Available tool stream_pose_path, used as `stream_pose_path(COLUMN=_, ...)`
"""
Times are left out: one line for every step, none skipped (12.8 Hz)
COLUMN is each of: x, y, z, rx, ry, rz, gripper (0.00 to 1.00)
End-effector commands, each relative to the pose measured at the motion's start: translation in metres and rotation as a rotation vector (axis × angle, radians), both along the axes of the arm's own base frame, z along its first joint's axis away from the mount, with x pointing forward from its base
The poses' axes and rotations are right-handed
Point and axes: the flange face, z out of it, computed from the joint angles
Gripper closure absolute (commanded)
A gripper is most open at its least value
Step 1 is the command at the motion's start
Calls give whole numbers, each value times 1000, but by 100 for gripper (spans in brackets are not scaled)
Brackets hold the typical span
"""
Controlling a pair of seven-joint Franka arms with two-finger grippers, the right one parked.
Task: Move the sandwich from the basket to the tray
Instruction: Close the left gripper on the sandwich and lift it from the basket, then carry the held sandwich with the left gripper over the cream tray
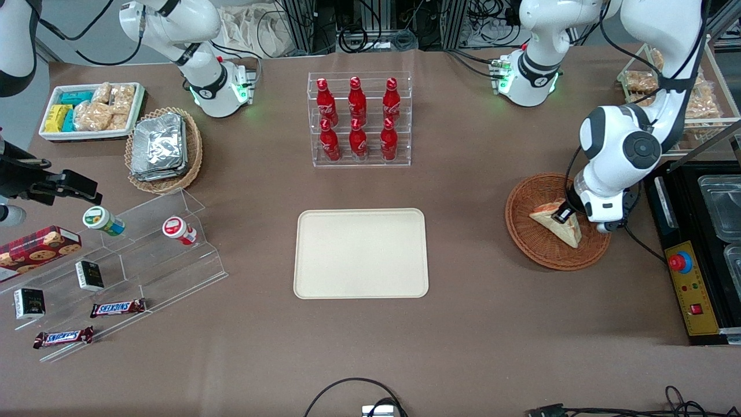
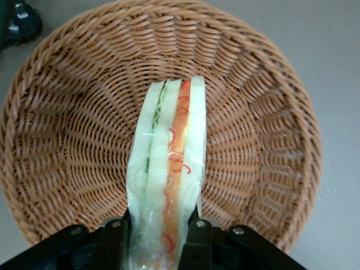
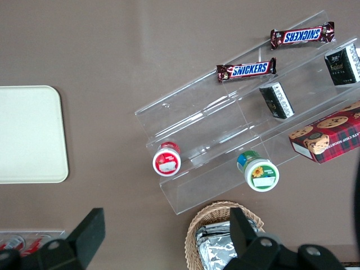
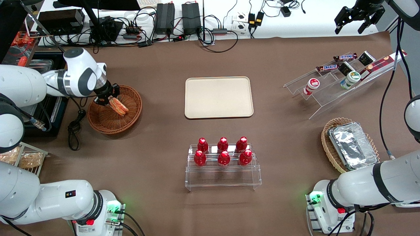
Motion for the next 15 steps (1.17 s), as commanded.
stream_pose_path(x=39, y=-31, z=69, rx=10, ry=61, rz=-48, gripper=100)
stream_pose_path(x=56, y=-45, z=96, rx=7, ry=92, rz=-74, gripper=100)
stream_pose_path(x=70, y=-58, z=121, rx=0, ry=112, rz=-95, gripper=100)
stream_pose_path(x=79, y=-88, z=146, rx=-9, ry=120, rz=-149, gripper=100)
stream_pose_path(x=89, y=-117, z=167, rx=-24, ry=106, rz=-202, gripper=100)
stream_pose_path(x=95, y=-147, z=176, rx=-38, ry=109, rz=-279, gripper=100)
stream_pose_path(x=94, y=-181, z=172, rx=-49, ry=130, rz=-361, gripper=100)
stream_pose_path(x=89, y=-221, z=161, rx=-42, ry=134, rz=-440, gripper=100)
stream_pose_path(x=82, y=-258, z=141, rx=-1, ry=142, rz=-522, gripper=100)
stream_pose_path(x=78, y=-294, z=127, rx=36, ry=135, rz=-596, gripper=100)
stream_pose_path(x=74, y=-325, z=112, rx=36, ry=141, rz=-641, gripper=100)
stream_pose_path(x=72, y=-342, z=94, rx=21, ry=162, rz=-663, gripper=100)
stream_pose_path(x=67, y=-366, z=69, rx=3, ry=159, rz=-674, gripper=100)
stream_pose_path(x=59, y=-394, z=47, rx=-10, ry=128, rz=-701, gripper=100)
stream_pose_path(x=59, y=-402, z=23, rx=-29, ry=118, rz=-711, gripper=100)
